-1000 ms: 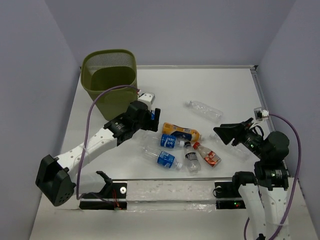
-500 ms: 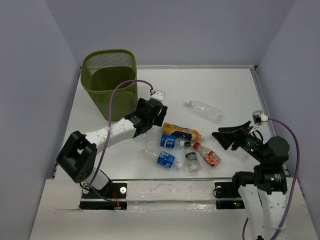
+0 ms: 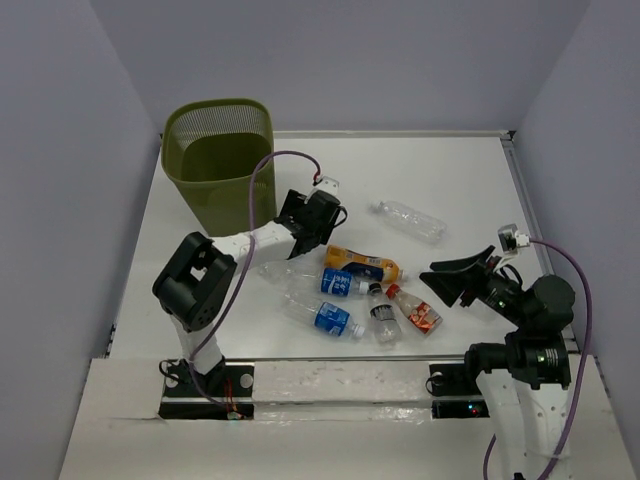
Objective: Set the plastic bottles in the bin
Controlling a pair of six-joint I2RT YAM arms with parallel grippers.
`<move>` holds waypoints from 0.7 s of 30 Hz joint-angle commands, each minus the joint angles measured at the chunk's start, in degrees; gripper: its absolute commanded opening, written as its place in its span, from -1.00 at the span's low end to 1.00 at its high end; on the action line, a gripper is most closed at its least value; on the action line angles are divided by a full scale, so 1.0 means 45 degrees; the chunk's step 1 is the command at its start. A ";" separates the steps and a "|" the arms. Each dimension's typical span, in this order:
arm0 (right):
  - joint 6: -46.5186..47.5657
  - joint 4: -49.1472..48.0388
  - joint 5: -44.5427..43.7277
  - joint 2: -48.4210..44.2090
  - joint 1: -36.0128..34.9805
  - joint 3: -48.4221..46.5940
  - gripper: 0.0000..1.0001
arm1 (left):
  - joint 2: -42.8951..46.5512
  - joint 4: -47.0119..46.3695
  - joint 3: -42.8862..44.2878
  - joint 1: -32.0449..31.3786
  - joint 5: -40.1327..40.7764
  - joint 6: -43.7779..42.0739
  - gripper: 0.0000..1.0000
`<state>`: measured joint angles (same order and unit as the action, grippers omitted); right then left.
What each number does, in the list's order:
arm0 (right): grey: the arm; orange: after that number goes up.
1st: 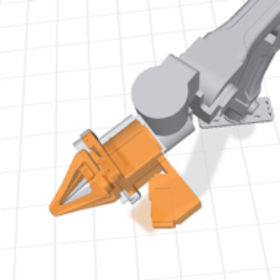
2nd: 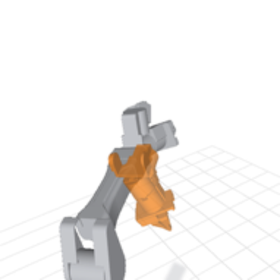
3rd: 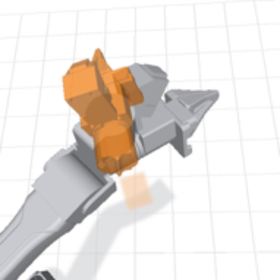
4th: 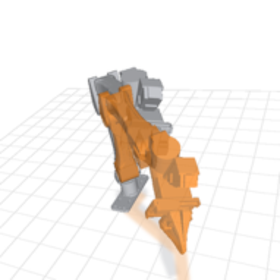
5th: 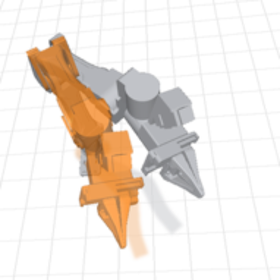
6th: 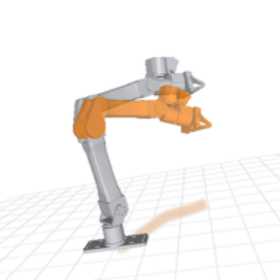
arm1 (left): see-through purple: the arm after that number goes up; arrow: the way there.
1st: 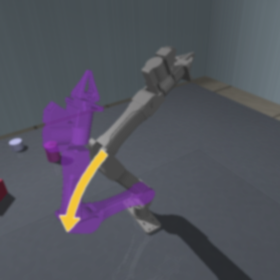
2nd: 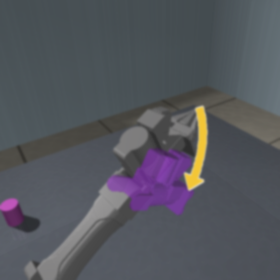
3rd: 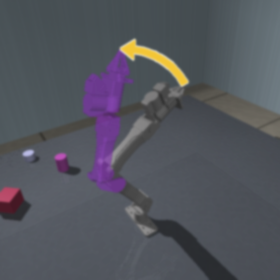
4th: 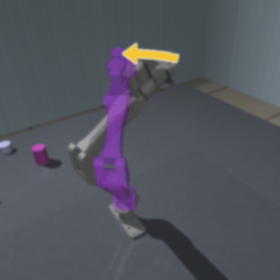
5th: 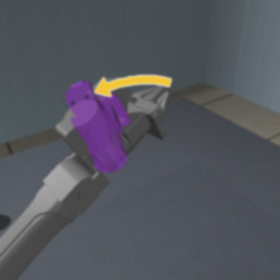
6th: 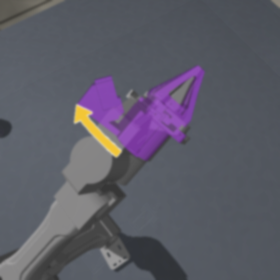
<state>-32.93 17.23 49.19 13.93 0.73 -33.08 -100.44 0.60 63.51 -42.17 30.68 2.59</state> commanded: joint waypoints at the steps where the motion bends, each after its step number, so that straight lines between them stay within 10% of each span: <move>1: -0.0300 -0.0724 0.0612 -0.0225 0.0052 0.0105 0.27 | -0.0645 -0.0212 0.0419 0.0231 0.0664 -0.0205 0.89; 11: -0.0300 -0.0685 0.0534 -0.0050 0.0052 0.0066 0.32 | -0.1351 0.0432 0.0555 0.0251 0.0351 0.0049 0.80; 21: -0.0280 -0.0412 0.0475 -0.0070 0.0052 0.0047 0.35 | -0.0223 0.0570 0.0887 0.0250 0.0681 0.0011 -0.10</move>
<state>-33.47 17.08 50.39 13.50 0.73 -32.84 -107.18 3.22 64.47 -41.04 31.59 2.42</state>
